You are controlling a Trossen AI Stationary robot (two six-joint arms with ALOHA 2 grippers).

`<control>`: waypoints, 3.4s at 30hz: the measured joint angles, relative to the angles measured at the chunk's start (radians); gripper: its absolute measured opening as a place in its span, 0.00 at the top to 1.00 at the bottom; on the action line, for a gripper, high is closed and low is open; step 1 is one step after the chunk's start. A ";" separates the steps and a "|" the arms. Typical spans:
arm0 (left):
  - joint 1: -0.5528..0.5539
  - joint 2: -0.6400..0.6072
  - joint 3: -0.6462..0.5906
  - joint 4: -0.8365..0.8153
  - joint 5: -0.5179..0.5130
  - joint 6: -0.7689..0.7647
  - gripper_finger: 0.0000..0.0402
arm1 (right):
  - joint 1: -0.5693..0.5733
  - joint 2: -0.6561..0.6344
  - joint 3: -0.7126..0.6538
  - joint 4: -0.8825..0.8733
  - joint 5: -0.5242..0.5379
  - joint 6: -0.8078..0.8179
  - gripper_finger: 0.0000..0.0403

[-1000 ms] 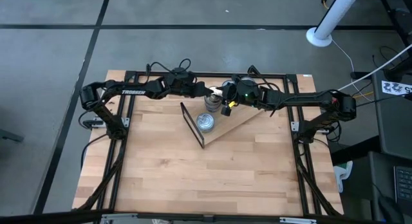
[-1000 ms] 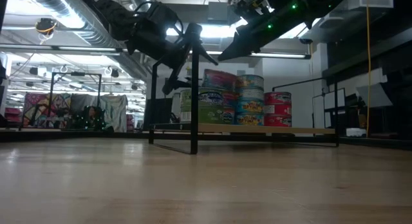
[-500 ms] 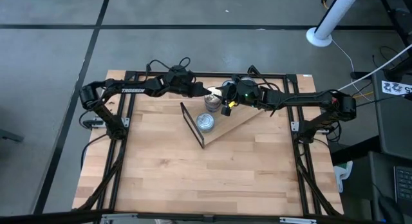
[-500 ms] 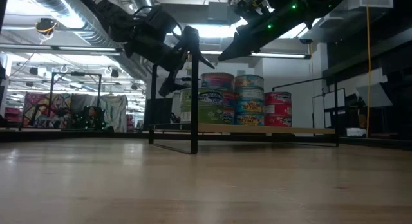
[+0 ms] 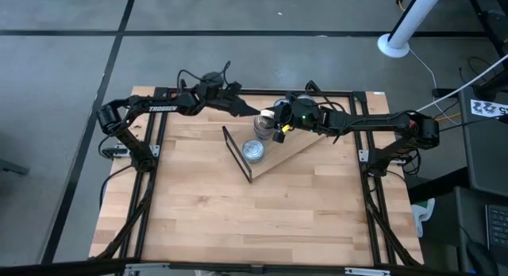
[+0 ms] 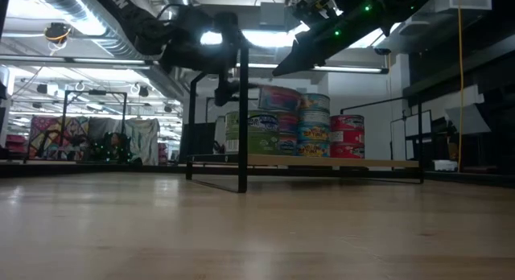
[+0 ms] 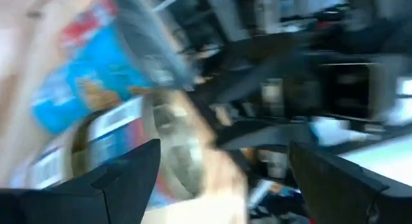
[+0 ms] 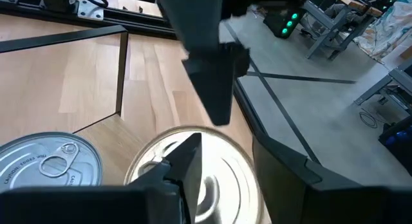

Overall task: Stack canned seafood by type on shelf
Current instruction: Stack the blue tuna can on top of the blue tuna can on the shelf, then return to Home Position

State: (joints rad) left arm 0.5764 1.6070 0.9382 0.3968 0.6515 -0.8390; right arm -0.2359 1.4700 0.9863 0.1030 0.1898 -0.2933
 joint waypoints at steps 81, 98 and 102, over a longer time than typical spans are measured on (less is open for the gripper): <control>-0.061 -1.602 -0.930 -0.194 -0.174 0.598 0.16 | 0.000 -1.194 -0.703 -0.148 -0.146 0.447 0.66; -0.222 -1.601 -0.930 -0.188 -0.224 0.639 0.16 | 0.001 -1.462 -0.974 0.028 -0.369 0.556 0.66; -0.298 -1.600 -0.930 -0.177 -0.261 0.649 0.16 | 0.001 -1.462 -0.974 0.027 -0.433 0.568 0.66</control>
State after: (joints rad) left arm 0.2787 0.0071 0.0082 0.2203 0.3904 -0.1900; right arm -0.2350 0.0078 0.0128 0.1300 -0.2427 0.2747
